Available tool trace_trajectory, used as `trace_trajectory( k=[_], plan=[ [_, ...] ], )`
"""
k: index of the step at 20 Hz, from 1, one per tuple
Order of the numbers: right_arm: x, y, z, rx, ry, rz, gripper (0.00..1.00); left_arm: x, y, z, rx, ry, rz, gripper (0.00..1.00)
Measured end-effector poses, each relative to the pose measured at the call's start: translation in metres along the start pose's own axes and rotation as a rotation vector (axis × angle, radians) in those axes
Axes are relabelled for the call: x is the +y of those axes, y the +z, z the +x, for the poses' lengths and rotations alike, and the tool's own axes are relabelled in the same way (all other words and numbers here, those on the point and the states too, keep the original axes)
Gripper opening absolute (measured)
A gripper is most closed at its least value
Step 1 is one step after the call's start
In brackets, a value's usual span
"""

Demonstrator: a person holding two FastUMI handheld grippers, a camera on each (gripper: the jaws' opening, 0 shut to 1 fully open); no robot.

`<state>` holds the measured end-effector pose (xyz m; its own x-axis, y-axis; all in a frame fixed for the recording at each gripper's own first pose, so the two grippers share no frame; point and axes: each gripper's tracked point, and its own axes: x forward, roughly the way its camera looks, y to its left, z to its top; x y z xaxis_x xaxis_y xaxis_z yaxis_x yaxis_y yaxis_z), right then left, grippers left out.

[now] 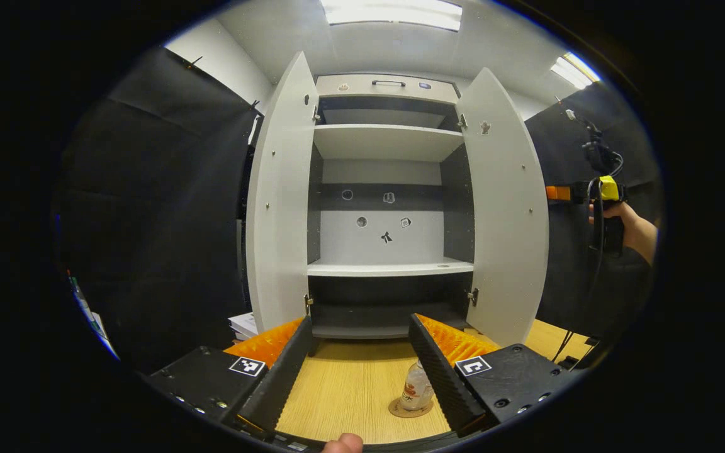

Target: Grasp the bottle in the cabinet with the left hand and place it on the coaster, then close the right door with the right hand and the left door with the left hand.

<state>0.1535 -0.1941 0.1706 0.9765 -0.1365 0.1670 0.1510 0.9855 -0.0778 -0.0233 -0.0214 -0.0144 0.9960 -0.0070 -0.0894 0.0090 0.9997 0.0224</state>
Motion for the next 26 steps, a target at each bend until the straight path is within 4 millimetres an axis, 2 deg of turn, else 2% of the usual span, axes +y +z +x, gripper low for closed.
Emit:
trace_trajectory(
  k=[1,2,3,4,6,11,13,14,20,23,26],
  plan=[
    [0.004,0.0,0.0,0.003,0.005,-0.011,0.92,0.0,0.0,0.0,0.002,-0.001,-0.002,0.94],
    [0.008,0.001,-0.002,-0.004,0.008,-0.009,0.95,0.0,0.0,0.001,0.001,-0.001,-0.005,0.94],
    [0.013,0.001,-0.003,-0.006,0.016,-0.004,0.92,0.0,0.001,0.001,-0.003,-0.002,-0.009,0.94],
    [0.018,0.001,-0.005,-0.005,0.029,0.004,0.95,0.0,0.003,0.001,-0.007,-0.003,-0.012,0.94],
    [0.032,0.001,-0.007,-0.001,0.056,0.016,0.95,0.002,0.004,0.001,-0.013,-0.006,-0.011,0.94],
    [0.079,0.004,-0.009,-0.029,0.12,0.009,0.95,0.01,0.005,0.0,-0.018,0.005,0.005,0.94],
    [0.098,0.003,-0.007,-0.025,0.159,0.027,0.95,0.012,0.005,0.0,-0.016,0.011,0.009,0.97],
    [0.107,0.003,-0.004,-0.027,0.171,0.034,0.95,0.015,0.005,-0.002,-0.013,0.017,0.01,0.94],
    [0.157,-0.004,0.018,-0.015,0.237,0.08,0.95,0.024,0.005,-0.007,-0.015,0.047,0.017,0.94],
    [0.164,-0.006,0.022,-0.017,0.236,0.068,0.97,0.03,0.003,-0.01,-0.01,0.068,0.011,0.94],
    [0.158,0.004,0.01,-0.04,0.22,0.051,0.97,0.036,0.004,-0.011,-0.008,0.084,-0.001,0.94]
  ],
)
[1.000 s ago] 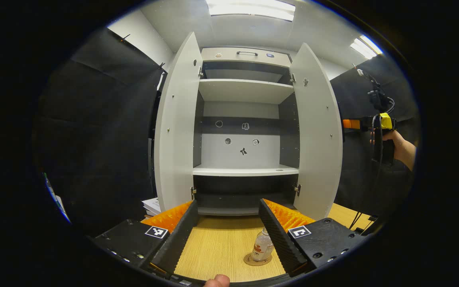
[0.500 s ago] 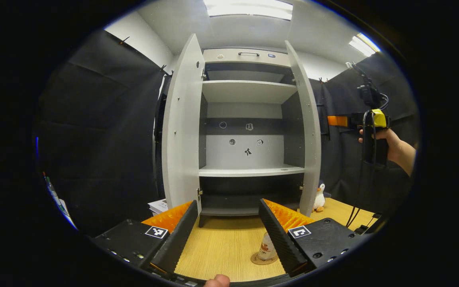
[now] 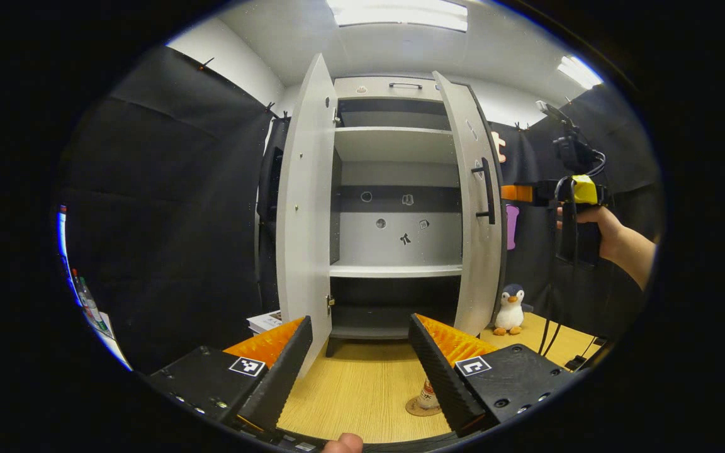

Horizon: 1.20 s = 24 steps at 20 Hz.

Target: Grasp the bottle in the cabinet with the left hand and place it on the coaster, then close the right door with the right hand and the left door with the left hand.

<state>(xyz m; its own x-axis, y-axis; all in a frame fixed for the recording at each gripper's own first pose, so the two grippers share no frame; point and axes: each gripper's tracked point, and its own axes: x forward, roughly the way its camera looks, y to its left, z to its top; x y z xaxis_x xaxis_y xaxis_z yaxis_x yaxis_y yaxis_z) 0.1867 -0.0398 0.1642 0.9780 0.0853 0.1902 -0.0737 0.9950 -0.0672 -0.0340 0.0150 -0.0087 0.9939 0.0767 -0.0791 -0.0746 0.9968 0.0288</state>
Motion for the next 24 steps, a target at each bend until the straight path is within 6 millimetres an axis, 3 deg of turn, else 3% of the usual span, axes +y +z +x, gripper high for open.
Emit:
trace_trajectory(
  k=[3,6,13,20,24],
  plan=[
    [-0.006,0.001,-0.029,0.009,-0.021,-0.015,0.97,0.002,0.003,0.003,-0.003,0.002,0.006,0.94],
    [0.003,-0.01,-0.066,0.019,-0.003,0.011,0.97,-0.001,0.006,0.005,-0.014,-0.009,0.016,0.94],
    [0.039,-0.06,-0.147,0.101,0.041,0.111,0.97,-0.024,0.007,0.012,-0.017,-0.069,0.029,0.97],
    [0.027,-0.127,-0.205,0.154,-0.091,0.109,0.97,-0.044,0.001,0.009,-0.004,-0.111,0.022,0.94],
    [0.028,-0.157,-0.222,0.201,-0.101,0.107,0.97,-0.05,-0.005,0.008,0.024,-0.138,-0.022,0.94]
  ],
)
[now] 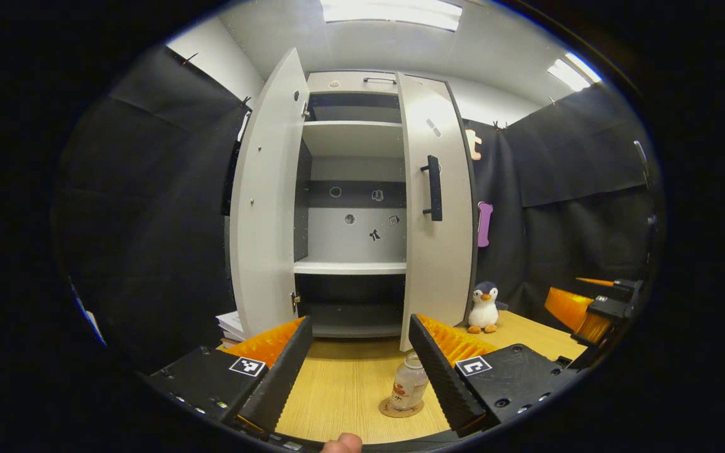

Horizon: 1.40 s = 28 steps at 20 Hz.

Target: Grasp the bottle in the cabinet with the left hand and place it on the coaster, then close the right door with the right hand and the left door with the left hand.

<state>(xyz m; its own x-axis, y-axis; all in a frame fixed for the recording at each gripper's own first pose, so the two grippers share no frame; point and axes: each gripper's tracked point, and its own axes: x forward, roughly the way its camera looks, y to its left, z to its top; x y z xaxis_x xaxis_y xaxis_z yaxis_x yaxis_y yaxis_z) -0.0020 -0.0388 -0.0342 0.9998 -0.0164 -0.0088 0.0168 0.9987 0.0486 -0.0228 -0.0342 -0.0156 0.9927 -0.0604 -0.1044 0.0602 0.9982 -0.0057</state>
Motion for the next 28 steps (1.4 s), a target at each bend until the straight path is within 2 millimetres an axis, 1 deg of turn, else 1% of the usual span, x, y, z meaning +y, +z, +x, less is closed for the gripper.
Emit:
trace_trajectory(
  k=[1,3,4,5,6,7,8,9,10,11,12,13,14,16,17,18,20,23,24,25,26,27,28],
  plan=[
    [-0.001,0.002,-0.001,-0.003,0.003,0.005,0.97,-0.001,0.003,0.0,-0.003,-0.005,-0.015,0.94],
    [0.002,0.014,-0.004,-0.034,0.019,0.023,0.97,0.004,0.018,0.002,-0.027,-0.013,-0.044,0.94],
    [0.005,0.019,-0.005,-0.046,0.032,0.03,0.97,0.008,0.027,0.003,-0.033,-0.023,-0.078,0.94],
    [0.008,0.021,-0.005,-0.053,0.041,0.032,0.97,0.019,0.042,0.006,-0.053,-0.018,-0.116,0.94],
    [0.012,0.022,-0.006,-0.052,0.057,0.031,0.97,0.04,0.064,0.009,-0.087,0.003,-0.151,0.96],
    [0.016,0.022,-0.006,-0.045,0.071,0.026,0.97,0.061,0.084,0.011,-0.124,0.032,-0.17,0.96],
    [0.019,0.022,-0.007,-0.04,0.085,0.021,0.97,0.089,0.106,0.015,-0.168,0.071,-0.181,0.95],
    [0.021,0.023,-0.008,-0.039,0.094,0.016,0.97,0.12,0.127,0.018,-0.211,0.116,-0.189,0.97],
    [0.022,0.023,-0.009,-0.04,0.1,0.011,0.97,0.147,0.14,0.019,-0.23,0.148,-0.201,0.98],
    [0.024,0.023,-0.01,-0.041,0.103,0.006,0.97,0.168,0.146,0.024,-0.245,0.164,-0.213,0.99],
    [0.025,0.023,-0.01,-0.04,0.103,0.001,0.97,0.189,0.149,0.032,-0.245,0.182,-0.228,0.95],
    [0.026,0.024,-0.011,-0.042,0.105,0.0,0.97,0.208,0.148,0.041,-0.234,0.202,-0.245,0.95],
    [0.027,0.025,-0.011,-0.044,0.106,-0.001,0.98,0.223,0.145,0.053,-0.215,0.219,-0.261,0.95],
    [0.028,0.028,-0.011,-0.047,0.107,-0.001,0.97,0.246,0.134,0.077,-0.164,0.269,-0.289,0.95],
    [0.027,0.028,-0.011,-0.044,0.103,-0.005,0.97,0.259,0.131,0.084,-0.151,0.294,-0.294,0.95],
    [0.026,0.029,-0.011,-0.047,0.102,-0.008,0.97,0.267,0.124,0.091,-0.136,0.313,-0.3,0.95],
    [0.024,0.032,-0.009,-0.051,0.092,-0.013,0.97,0.274,0.115,0.104,-0.109,0.315,-0.309,0.95],
    [0.02,0.035,-0.006,-0.056,0.078,-0.023,0.97,0.279,0.121,0.111,-0.114,0.306,-0.294,0.95],
    [0.019,0.037,-0.005,-0.061,0.076,-0.023,0.97,0.277,0.122,0.112,-0.112,0.299,-0.292,0.95],
    [0.02,0.04,-0.005,-0.066,0.076,-0.022,0.98,0.275,0.125,0.113,-0.116,0.292,-0.284,0.99],
    [0.02,0.042,-0.005,-0.071,0.078,-0.019,0.97,0.27,0.125,0.113,-0.117,0.285,-0.264,0.94],
    [0.022,0.043,-0.005,-0.077,0.079,-0.018,0.97,0.266,0.127,0.114,-0.116,0.276,-0.244,0.94],
    [0.022,0.045,-0.005,-0.082,0.079,-0.017,0.97,0.259,0.126,0.115,-0.114,0.266,-0.234,0.99]
  ],
)
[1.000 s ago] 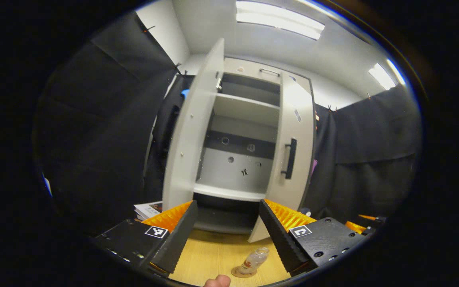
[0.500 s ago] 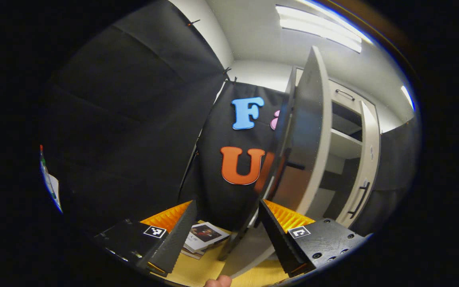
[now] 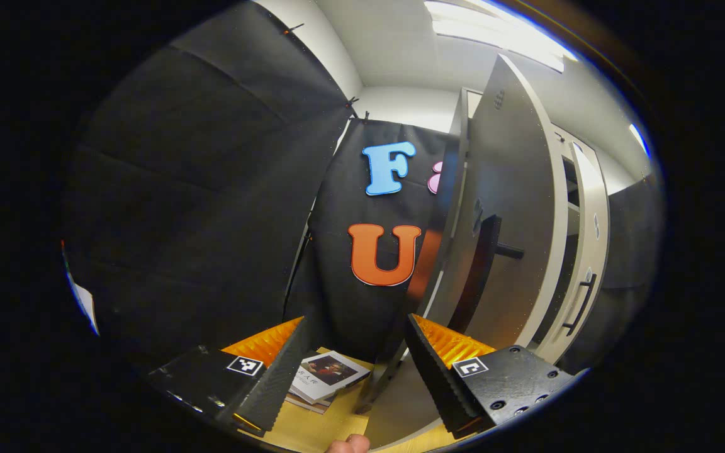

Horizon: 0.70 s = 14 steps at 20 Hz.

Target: Grasp the bottle in the cabinet with the left hand and place it on the coaster, then close the right door with the right hand and the left door with the left hand.

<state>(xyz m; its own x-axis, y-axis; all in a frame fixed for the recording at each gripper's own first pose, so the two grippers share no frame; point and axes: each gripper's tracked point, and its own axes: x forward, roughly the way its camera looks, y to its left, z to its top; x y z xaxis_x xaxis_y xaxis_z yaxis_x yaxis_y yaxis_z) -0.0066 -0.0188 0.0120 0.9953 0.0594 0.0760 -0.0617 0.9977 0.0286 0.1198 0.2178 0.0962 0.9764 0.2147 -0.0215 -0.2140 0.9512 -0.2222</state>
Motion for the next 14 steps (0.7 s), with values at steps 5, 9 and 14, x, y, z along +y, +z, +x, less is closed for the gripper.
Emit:
trace_trajectory(
  k=[5,9,14],
  plan=[
    [-0.006,0.002,-0.002,-0.005,-0.016,-0.022,0.97,-0.048,-0.014,-0.005,0.025,-0.098,-0.041,0.93],
    [-0.018,0.003,-0.006,-0.003,-0.046,-0.026,0.97,-0.1,-0.028,0.002,0.051,-0.207,-0.061,0.93],
    [-0.028,0.008,-0.014,-0.016,-0.088,-0.029,0.97,-0.099,-0.016,0.003,-0.005,-0.159,-0.091,0.95]
  ],
)
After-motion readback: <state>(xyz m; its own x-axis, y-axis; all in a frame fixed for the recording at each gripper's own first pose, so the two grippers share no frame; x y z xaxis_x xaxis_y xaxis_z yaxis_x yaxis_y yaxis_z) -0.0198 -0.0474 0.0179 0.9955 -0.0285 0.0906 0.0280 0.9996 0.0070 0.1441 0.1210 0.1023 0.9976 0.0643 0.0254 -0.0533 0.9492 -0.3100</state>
